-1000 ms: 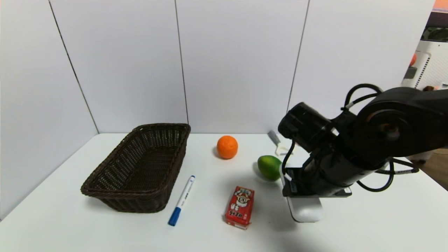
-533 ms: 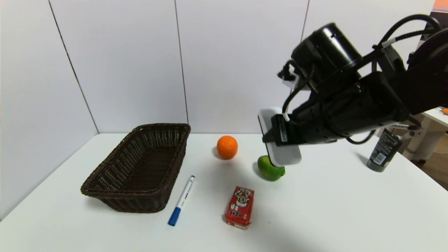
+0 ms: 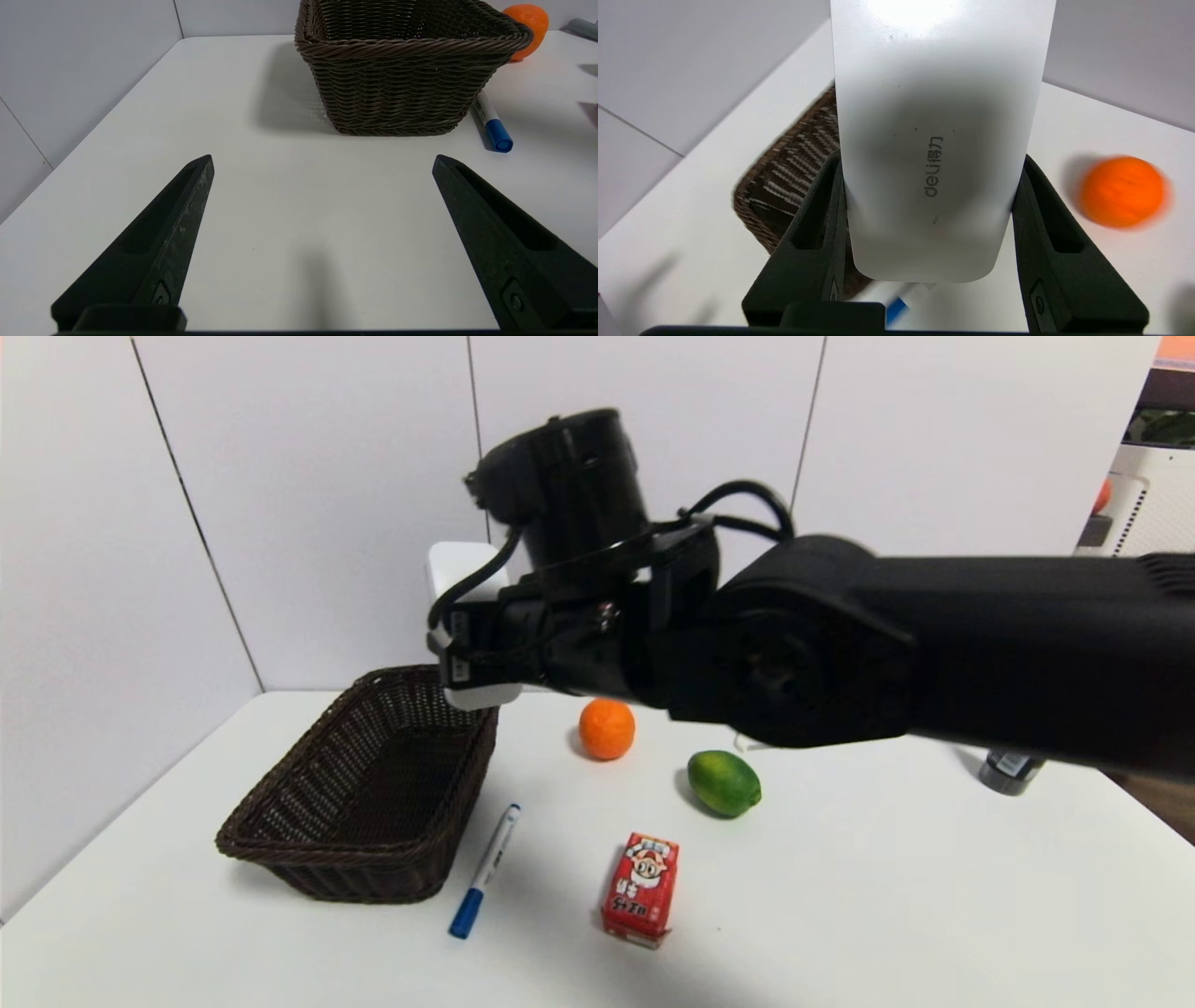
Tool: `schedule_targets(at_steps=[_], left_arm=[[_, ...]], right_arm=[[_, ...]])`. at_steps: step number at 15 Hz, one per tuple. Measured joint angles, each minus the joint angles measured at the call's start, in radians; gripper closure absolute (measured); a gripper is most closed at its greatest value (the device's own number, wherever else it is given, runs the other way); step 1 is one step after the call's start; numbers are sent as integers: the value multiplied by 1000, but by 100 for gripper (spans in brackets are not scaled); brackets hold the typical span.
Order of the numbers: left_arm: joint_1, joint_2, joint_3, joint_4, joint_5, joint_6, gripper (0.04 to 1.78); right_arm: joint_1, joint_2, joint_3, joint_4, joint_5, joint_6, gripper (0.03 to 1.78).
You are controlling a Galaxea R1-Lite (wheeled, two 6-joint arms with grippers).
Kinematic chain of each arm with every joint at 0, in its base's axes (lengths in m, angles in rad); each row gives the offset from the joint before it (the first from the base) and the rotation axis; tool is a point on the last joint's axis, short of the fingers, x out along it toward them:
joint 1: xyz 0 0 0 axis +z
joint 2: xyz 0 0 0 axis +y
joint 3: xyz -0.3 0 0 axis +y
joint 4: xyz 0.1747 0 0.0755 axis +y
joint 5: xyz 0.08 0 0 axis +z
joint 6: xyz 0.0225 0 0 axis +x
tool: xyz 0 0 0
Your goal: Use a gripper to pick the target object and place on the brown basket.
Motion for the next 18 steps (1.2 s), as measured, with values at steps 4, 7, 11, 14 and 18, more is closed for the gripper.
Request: schedule_targets(at_steps=[4, 7, 11, 14, 18], left_arm=[[0, 0, 0, 0, 0, 0, 13], [0, 0, 0, 0, 0, 0, 13], [0, 0, 0, 0, 0, -1, 13], [0, 0, 0, 0, 0, 0, 13], [0, 0, 0, 0, 0, 0, 13]], right_arm=[[67, 149, -6, -239, -2, -3, 84], [98, 225, -6, -290, -3, -5, 84], [101, 284, -7, -327, -4, -7, 84], [101, 302, -7, -321, -5, -7, 64], [102, 300, -6, -315, -5, -6, 42]])
